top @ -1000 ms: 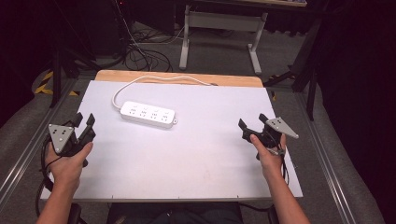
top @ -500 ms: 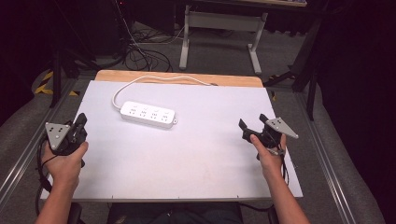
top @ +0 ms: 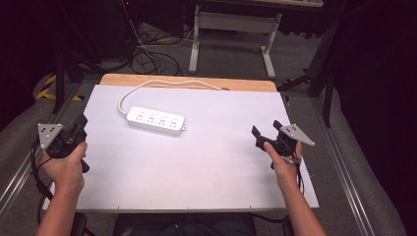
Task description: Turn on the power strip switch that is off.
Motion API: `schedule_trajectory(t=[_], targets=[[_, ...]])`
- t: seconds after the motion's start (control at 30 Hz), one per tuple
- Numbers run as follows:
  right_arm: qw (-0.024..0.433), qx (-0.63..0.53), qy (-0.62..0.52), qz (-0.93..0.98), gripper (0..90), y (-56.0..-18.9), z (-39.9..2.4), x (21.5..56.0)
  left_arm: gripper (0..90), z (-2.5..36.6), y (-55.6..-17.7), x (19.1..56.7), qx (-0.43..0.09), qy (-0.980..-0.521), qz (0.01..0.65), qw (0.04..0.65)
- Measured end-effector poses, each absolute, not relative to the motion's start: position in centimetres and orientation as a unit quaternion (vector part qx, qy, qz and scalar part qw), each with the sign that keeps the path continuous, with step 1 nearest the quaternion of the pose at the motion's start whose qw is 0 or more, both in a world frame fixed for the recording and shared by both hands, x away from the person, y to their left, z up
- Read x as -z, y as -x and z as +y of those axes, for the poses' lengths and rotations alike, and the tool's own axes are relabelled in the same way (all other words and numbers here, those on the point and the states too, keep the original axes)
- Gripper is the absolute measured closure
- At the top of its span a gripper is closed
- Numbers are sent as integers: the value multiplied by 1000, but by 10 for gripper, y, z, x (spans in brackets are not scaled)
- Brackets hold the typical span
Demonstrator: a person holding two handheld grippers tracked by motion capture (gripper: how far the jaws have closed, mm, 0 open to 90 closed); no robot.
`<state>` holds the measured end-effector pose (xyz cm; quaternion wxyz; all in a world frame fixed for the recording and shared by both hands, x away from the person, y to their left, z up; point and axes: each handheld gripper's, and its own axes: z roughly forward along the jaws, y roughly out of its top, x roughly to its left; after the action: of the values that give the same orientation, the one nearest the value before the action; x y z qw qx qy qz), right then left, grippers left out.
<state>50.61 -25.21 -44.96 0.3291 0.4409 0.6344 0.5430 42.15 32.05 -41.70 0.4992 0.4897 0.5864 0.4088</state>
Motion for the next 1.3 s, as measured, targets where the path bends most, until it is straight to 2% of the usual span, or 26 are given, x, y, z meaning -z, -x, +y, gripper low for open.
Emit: schedule_trajectory(t=[0.27,0.67,1.3], targets=[[328,-543,-440,635,107,-508,-255,450,900,312,-438,411,-374,-534,589,477],[329,-545,-443,631,113,-508,-258,448,900,293,-455,394,-370,-606,551,439],[323,-550,-443,630,125,-512,-259,449,900,266,-484,394,-342,-650,532,421]])
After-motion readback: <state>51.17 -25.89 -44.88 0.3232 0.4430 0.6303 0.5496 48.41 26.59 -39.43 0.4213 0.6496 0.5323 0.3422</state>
